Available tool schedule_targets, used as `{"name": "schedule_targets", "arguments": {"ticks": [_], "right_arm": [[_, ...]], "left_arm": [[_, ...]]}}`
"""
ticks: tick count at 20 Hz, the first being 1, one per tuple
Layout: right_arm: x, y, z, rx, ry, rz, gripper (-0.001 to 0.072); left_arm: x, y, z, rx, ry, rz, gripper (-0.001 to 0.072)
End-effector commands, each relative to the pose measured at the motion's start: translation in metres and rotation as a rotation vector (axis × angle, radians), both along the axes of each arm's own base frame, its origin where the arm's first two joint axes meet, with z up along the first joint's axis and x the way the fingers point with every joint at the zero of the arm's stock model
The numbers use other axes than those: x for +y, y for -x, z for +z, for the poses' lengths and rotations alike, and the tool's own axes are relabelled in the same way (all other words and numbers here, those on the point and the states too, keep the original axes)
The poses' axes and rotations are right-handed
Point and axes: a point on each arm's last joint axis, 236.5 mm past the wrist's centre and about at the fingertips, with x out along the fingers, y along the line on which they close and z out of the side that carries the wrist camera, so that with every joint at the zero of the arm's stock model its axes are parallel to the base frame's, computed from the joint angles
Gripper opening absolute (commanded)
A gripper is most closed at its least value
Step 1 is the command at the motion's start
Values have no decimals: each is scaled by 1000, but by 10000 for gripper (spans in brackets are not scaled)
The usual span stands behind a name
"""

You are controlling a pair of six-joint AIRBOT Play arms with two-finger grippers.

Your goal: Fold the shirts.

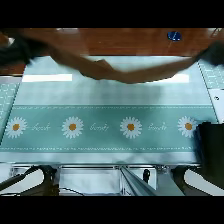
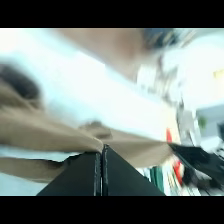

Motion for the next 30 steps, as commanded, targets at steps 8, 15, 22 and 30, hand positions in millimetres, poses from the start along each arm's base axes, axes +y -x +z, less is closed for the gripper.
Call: {"name": "schedule_targets", "arguments": {"ticks": [8, 15, 22, 30], "right_arm": [[20, 182, 253, -560, 387, -132, 21], [18, 276, 245, -556, 464, -235, 21], [43, 233, 150, -262, 329, -44, 21], [45, 105, -8, -42, 133, 51, 21]], "left_arm": [[47, 179, 243, -583, -593, 494, 18], [89, 317, 257, -638, -997, 873, 18], [99, 263, 166, -371, -1006, 688, 18], [73, 93, -22, -49, -852, 449, 18]]}}
